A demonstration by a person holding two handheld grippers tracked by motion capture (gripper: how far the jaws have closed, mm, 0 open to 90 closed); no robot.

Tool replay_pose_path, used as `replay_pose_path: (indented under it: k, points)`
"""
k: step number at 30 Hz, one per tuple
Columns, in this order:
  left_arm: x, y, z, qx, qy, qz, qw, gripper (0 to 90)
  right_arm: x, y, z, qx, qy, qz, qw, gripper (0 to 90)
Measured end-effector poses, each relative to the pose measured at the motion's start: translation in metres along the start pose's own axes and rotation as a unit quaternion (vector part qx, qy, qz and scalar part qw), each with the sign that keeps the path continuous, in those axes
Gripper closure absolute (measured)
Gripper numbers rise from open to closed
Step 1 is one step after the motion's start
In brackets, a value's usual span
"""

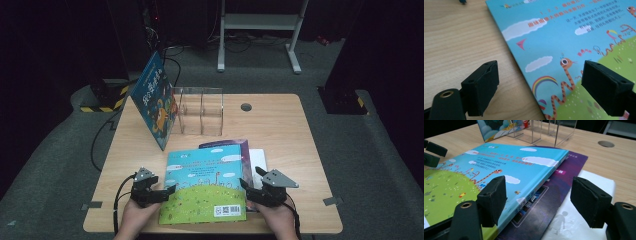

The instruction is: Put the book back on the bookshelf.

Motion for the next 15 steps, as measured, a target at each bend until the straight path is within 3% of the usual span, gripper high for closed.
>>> replay_pose_path:
  k: [5, 15]
  points:
    - [0.002, 0.000, 0.000, 0.004, -0.002, -0.016, 0.9999, 8.3, 0.000, 0.004, 0.001, -0.004, 0.008, 0.002, 1.0000, 25.6]
    - [0.003, -0.012, 0.009, 0.026, 0.016, -0.012, 0.9995, 4.6, 0.002, 0.015, 0.004, -0.010, 0.030, 0.000, 0.9995, 26.0]
Point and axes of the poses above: each handheld gripper's, and its own axes: z roughly forward along the jaws, x roughly out of its underside, y roughly to its left, the point moved 3 cm from there along z, roughly forward along the jaws, and after that the axes turned 5 degrees about z, right-handed, at the moved point
